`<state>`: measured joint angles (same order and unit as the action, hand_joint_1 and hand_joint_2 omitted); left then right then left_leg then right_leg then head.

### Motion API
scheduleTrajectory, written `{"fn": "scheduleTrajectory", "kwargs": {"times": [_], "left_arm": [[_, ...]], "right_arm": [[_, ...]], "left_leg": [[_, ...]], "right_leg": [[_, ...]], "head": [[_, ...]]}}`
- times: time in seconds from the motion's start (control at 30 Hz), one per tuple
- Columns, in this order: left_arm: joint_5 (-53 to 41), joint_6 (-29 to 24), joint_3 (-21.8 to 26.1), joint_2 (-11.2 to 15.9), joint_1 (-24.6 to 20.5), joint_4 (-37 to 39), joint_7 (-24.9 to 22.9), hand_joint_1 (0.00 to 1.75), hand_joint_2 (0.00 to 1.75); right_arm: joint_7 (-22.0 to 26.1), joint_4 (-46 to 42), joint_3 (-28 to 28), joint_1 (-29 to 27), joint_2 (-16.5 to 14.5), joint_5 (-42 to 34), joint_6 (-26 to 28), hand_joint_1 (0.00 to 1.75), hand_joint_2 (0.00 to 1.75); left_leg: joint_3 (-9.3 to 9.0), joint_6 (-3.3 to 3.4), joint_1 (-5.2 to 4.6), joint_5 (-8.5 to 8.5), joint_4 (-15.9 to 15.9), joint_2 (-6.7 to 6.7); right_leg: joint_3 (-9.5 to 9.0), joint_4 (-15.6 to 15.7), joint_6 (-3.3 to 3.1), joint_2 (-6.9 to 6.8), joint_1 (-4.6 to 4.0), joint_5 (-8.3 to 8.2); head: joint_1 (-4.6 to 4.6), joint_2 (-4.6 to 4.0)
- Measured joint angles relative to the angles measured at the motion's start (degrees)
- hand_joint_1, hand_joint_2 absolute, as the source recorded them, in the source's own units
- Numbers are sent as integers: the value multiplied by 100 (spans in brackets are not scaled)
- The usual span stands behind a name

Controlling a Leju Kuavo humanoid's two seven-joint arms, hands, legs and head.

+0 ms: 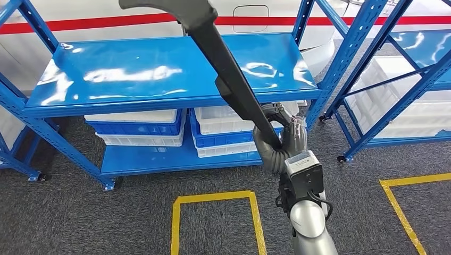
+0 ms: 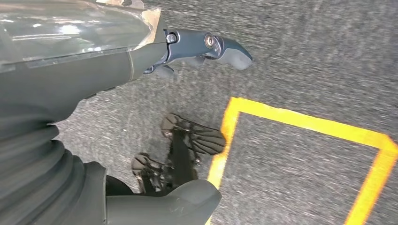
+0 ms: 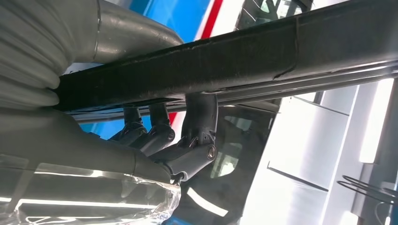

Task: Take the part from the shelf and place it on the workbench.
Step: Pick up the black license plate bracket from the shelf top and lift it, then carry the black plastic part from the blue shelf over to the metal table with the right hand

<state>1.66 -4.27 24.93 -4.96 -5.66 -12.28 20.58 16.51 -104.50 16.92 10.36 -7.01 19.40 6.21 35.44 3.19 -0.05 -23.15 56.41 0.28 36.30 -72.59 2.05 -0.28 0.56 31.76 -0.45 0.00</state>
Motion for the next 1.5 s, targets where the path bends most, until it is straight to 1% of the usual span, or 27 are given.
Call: {"fn": "scheduleTrajectory", "kwargs": {"times": [0.03, 0.1, 0.17, 0.23, 0.27, 0.37, 0.4, 0.47, 0.5, 0.53, 0.6, 0.67, 0.73, 0.77, 0.83, 0.9, 0.93, 1.0, 1.07, 1.13, 1.17, 1.23, 1.27, 1.33, 1.4, 1.43, 1.5], "left_arm": [[-4, 2, 4, 0, 1, 0, 1, 0, 175], [-27, 3, 9, -1, 3, 0, 1, 0, 175], [-78, -1, 11, 5, 4, 0, 1, 0, 175], [-125, -24, 17, 33, 9, 0, 0, 0, 175], [-137, -39, 22, 48, 15, 0, -2, 0, 175], [-121, -58, 77, 88, 28, 0, 2, 0, 175], [-114, -55, 104, 102, 30, 0, 9, 0, 175], [-109, -42, 145, 131, 33, -1, 25, 0, 175], [-108, -32, 159, 141, 33, -2, 31, 0, 175], [-107, -22, 169, 149, 32, -4, 37, 0, 175], [-107, -5, 192, 154, 24, -9, 50, 0, 175], [-105, 7, 225, 158, 18, -12, 66, 0, 175], [-96, 16, 259, 160, 23, -13, 81, 0, 175], [-90, 22, 268, 160, 25, -14, 87, 0, 175], [-77, 30, 278, 165, 26, -15, 99, 0, 175], [-66, 37, 288, 177, 27, -17, 105, 0, 175], [-60, 40, 297, 181, 29, -17, 106, 0, 175], [-54, 45, 319, 185, 33, -17, 107, 0, 175], [-48, 52, 350, 185, 34, -17, 113, 0, 175], [-40, 63, 380, 185, 41, -17, 127, 0, 175], [-34, 69, 394, 186, 49, -17, 134, 0, 175], [-21, 74, 418, 192, 77, -15, 142, 0, 175], [-15, 76, 427, 197, 91, -14, 145, 0, 175], [-11, 79, 440, 203, 114, -13, 151, 0, 175], [-11, 80, 451, 202, 123, -13, 154, 0, 175], [-11, 80, 455, 202, 124, -13, 154, 0, 175], [-10, 80, 459, 203, 124, -13, 155, 0, 175]], "right_arm": [[-3, 9, 0, 8, 2, -1, 0, 175, 175], [-22, 13, 2, 42, -4, 7, 0, 175, 175], [-54, 12, 1, 71, -8, 28, 0, 175, 175], [-90, 23, -8, 84, -6, 49, -1, 175, 175], [-104, 33, -14, 95, -7, 58, -2, 175, 175], [-122, 74, -34, 155, -12, 69, -13, 175, 175], [-124, 88, -40, 174, -13, 69, -17, 175, 175], [-130, 114, -53, 193, -14, 68, -22, 175, 175], [-131, 126, -58, 198, -14, 68, -23, 175, 175], [-132, 135, -65, 206, -14, 68, -25, 175, 175], [-132, 145, -76, 237, -23, 69, -32, 175, 175], [-132, 159, -82, 280, -40, 70, -40, 175, 175], [-132, 195, -84, 304, -50, 70, -45, 175, 175], [-132, 218, -84, 311, -50, 70, -48, 175, 175], [-132, 268, -84, 332, -46, 71, -51, 175, 175], [-132, 316, -83, 349, -44, 70, -52, 175, 175], [-132, 338, -83, 352, -43, 70, -53, 175, 175], [-128, 382, -83, 360, -42, 60, -54, 175, 175], [-111, 424, -83, 396, -42, 23, -57, 175, 175], [-76, 471, -83, 462, -42, -41, -62, 175, 175], [-48, 504, -83, 491, -39, -76, -63, 175, 175], [4, 587, -85, 519, -29, -137, -64, 175, 175], [20, 632, -85, 526, -23, -155, -64, 175, 175], [30, 705, -85, 533, -16, -169, -63, 175, 175], [37, 753, -84, 538, -14, -173, -63, 175, 175], [39, 776, -84, 539, -13, -173, -63, 175, 175], [43, 815, -83, 540, -12, -180, -62, 175, 175]], "left_leg": [[75, -16, -2, 65, 9, -2], [183, -65, -27, 181, 38, -5], [244, -114, -48, 301, 49, -2], [302, -167, -34, 325, 76, -13], [346, -203, -16, 185, 173, -24], [573, -325, 59, -694, 1092, -45], [632, -360, 84, -868, 1464, -46], [554, -416, 141, -774, 1791, -43], [372, -441, 175, -605, 1655, -42], [102, -465, 210, -475, 1338, -43], [-412, -493, 229, -481, 595, -72], [-560, -465, 193, -593, 254, -104], [-472, -341, 161, -526, 206, -89], [-415, -250, 148, -463, 190, -73], [-274, -94, 133, -322, 160, -41], [-96, -34, 99, -183, 163, -30], [-7, -28, 86, -114, 165, -24], [175, -39, 67, 30, 168, -16], [334, -73, 56, 172, 173, -17], [432, -124, 38, 308, 169, -16], [454, -152, 32, 377, 153, -12], [480, -212, 34, 491, 109, -14], [513, -242, 43, 436, 135, -22], [643, -297, 79, -23, 499, -36], [801, -362, 111, -606, 1240, -41], [838, -395, 126, -730, 1587, -42], [696, -445, 169, -595, 1813, -41]], "right_leg": [[-286, 342, 21, 0, -2, -109], [-937, 1267, -12, 1, -37, -102], [-1203, 1767, -51, 12, -76, -1], [-1107, 1772, -91, 12, -18, -53], [-1061, 1764, -135, 5, 15, -106], [-886, 1760, -271, -26, 36, -300], [-818, 1753, -282, -32, 28, -368], [-658, 1711, -246, -35, 33, -483], [-569, 1669, -220, -35, 45, -525], [-485, 1614, -194, -35, 58, -553], [-336, 1503, -128, -35, 52, -600], [-234, 1455, -26, -36, 30, -676], [-158, 1440, 81, -33, 27, -740], [-88, 1368, 86, -26, 26, -668], [122, 919, 5, -12, 28, -264], [333, 161, -63, -4, 28, 194], [366, -133, -47, -2, 29, 291], [163, -184, 50, 1, 23, 164], [-409, 501, 95, 1, 7, -45], [-973, 1342, 43, 8, -40, -6], [-1090, 1577, 11, 16, -66, 40], [-1049, 1685, -57, 24, -45, -2], [-1003, 1685, -104, 18, -14, -60], [-914, 1679, -233, -9, 47, -191], [-780, 1663, -301, -32, 17, -319], [-700, 1651, -299, -38, 9, -379], [-536, 1607, -269, -44, 10, -474]], "head": [[2, 0], [-2, 0], [-11, 0], [-25, -1], [-36, -1], [-82, -1], [-88, 0], [-89, 0], [-90, -1], [-91, -1], [-92, -1], [-86, 0], [-80, -1], [-77, -1], [-54, -1], [-30, 0], [-28, 0], [-26, 0], [-24, 0], [-29, 0], [-29, 0], [-36, -1], [-42, -1], [-75, -1], [-101, -1], [-103, -1], [-103, -2]]}}
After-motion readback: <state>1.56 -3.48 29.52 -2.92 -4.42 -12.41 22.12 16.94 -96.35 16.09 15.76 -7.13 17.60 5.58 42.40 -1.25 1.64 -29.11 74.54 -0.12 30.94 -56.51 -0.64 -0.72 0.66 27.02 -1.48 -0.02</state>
